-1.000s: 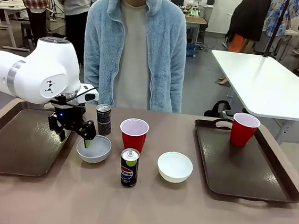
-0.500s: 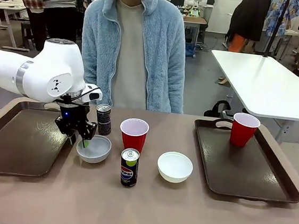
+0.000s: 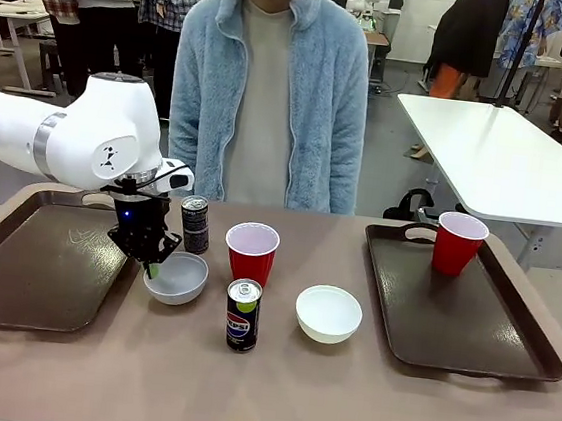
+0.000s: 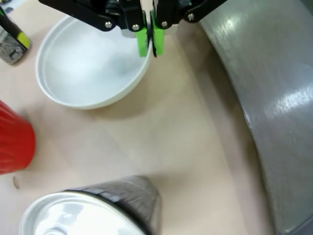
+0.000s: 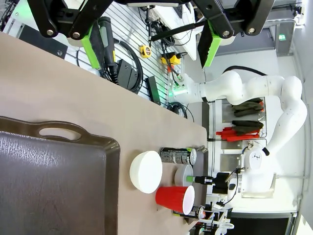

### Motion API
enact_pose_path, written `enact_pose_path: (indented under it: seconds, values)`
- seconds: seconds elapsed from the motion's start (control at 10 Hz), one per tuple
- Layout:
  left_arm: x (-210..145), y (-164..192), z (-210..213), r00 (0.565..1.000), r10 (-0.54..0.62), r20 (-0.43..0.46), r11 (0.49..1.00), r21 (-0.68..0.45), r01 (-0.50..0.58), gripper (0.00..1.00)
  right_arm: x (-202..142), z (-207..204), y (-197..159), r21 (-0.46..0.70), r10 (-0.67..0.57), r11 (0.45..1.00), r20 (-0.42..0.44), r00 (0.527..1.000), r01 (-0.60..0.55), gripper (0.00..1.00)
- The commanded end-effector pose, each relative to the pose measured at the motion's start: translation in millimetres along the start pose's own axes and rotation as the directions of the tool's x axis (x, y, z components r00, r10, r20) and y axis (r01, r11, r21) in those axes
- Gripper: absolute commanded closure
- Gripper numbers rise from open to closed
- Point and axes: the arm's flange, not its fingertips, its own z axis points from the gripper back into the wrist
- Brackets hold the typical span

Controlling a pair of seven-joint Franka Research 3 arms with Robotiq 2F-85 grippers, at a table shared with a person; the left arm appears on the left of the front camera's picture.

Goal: Prepare tableware on both trays.
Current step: Pick up a Picnic Bowl from the table and place it on a Handle tray.

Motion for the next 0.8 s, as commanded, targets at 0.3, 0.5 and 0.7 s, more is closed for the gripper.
enact_pose_path:
  seconds: [0.3,0.5,0.7]
  values:
    - [-39.0,8.6,36.4,0.997,-0.004,-0.080,0.999,-0.040,0.001,1.00,1.4,-1.1,-0.6,0.020,0.009,1.000,0.006,1.000,-0.010,0.00]
    - [-72.4,22.7,74.4,0.996,-0.034,-0.079,0.997,-0.066,0.029,1.00,1.4,-1.1,-0.6,0.020,0.009,1.000,0.006,1.000,-0.010,0.00]
    - [-80.3,53.5,106.6,0.999,-0.032,0.016,0.998,-0.055,0.033,1.00,1.4,-1.1,-0.6,0.020,0.009,1.000,0.006,1.000,-0.010,0.00]
